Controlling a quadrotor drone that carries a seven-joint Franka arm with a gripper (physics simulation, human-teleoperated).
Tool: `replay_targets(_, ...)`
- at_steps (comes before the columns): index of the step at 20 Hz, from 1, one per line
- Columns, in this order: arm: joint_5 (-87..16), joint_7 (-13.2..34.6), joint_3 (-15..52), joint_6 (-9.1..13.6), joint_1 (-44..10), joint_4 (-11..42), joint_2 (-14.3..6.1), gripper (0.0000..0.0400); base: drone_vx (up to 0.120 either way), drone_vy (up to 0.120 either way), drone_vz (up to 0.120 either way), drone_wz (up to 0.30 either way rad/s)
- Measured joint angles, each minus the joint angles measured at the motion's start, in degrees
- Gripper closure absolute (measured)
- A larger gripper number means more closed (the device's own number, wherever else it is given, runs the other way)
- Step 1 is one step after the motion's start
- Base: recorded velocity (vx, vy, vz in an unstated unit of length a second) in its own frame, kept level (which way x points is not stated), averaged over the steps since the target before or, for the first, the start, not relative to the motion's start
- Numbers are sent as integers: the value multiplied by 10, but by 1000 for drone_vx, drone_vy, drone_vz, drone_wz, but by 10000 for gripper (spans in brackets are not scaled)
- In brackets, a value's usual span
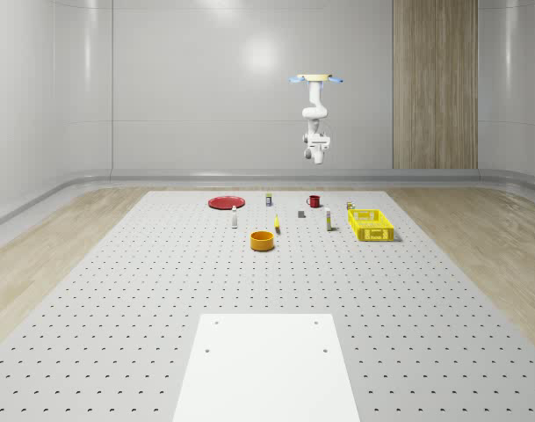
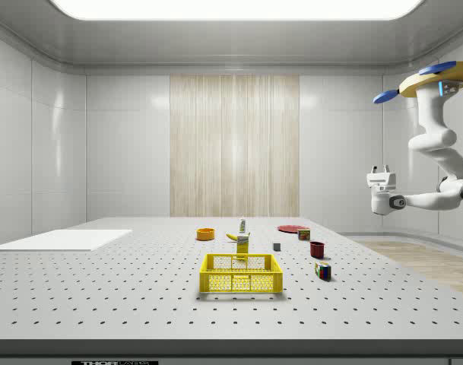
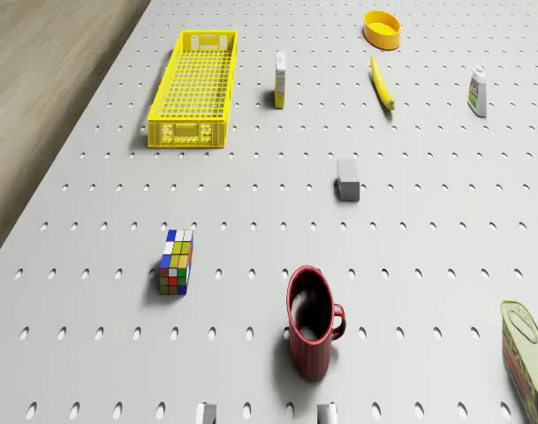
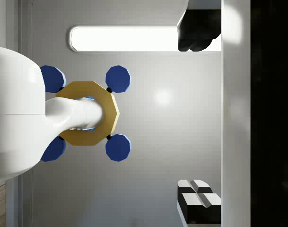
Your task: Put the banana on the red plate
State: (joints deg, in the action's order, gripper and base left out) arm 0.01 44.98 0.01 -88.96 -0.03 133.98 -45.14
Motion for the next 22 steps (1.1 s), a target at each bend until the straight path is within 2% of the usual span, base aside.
replay_targets(4, 0, -1, 1, 39, -1, -48, 7, 0, 0, -110, 0, 0)
replay_targets(11, 1, -1, 1, 88, -2, -127, 34, 0, 120, -120, 0, 0)
replay_targets(16, 1, -1, 2, 104, -3, -156, 45, 0, 120, -120, 0, 0)
replay_targets(22, 1, -2, 2, 109, -4, -168, 49, 0, 120, -120, 0, 0)
